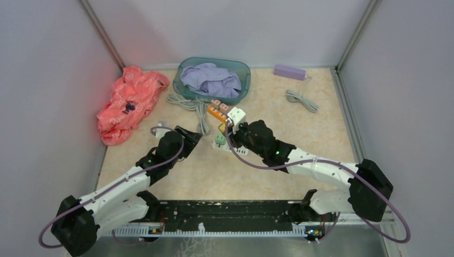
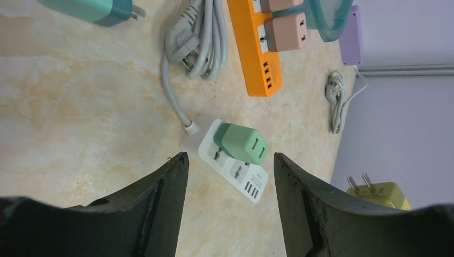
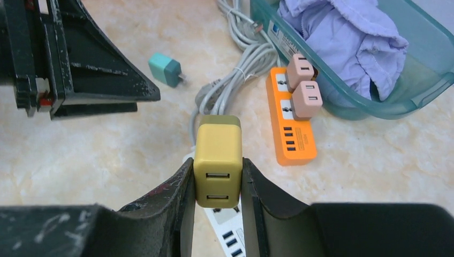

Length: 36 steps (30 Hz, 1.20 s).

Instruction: Insert the plug

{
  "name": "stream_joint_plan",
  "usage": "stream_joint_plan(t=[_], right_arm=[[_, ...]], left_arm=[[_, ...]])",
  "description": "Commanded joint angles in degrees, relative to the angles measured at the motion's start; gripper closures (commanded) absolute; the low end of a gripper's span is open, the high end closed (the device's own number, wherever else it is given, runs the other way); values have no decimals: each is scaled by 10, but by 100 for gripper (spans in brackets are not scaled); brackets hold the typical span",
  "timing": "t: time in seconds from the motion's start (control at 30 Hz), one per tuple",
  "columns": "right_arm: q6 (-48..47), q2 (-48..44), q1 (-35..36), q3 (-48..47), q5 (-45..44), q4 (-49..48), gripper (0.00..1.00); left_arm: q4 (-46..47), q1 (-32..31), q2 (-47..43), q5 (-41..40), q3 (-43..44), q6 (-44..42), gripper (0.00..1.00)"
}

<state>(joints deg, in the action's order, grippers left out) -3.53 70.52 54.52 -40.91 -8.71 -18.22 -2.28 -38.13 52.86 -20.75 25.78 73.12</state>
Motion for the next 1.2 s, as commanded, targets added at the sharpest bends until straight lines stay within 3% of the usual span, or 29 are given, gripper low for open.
stream_joint_plan(t=[0.0, 0.3, 1.0, 1.17], right_arm=[[-53, -10, -24, -88, 65, 166, 100], [-125, 87, -68, -267, 128, 412, 100], [-243, 289, -96, -483, 173, 668, 100], [-254, 321, -96, -505, 168, 686, 100]], left_arm=[[-5, 14, 16, 10, 0, -61, 35], [-3, 31, 141, 104, 44, -96, 36], [58, 47, 260, 186, 76, -125, 45], [60, 52, 273, 193, 82, -132, 47]])
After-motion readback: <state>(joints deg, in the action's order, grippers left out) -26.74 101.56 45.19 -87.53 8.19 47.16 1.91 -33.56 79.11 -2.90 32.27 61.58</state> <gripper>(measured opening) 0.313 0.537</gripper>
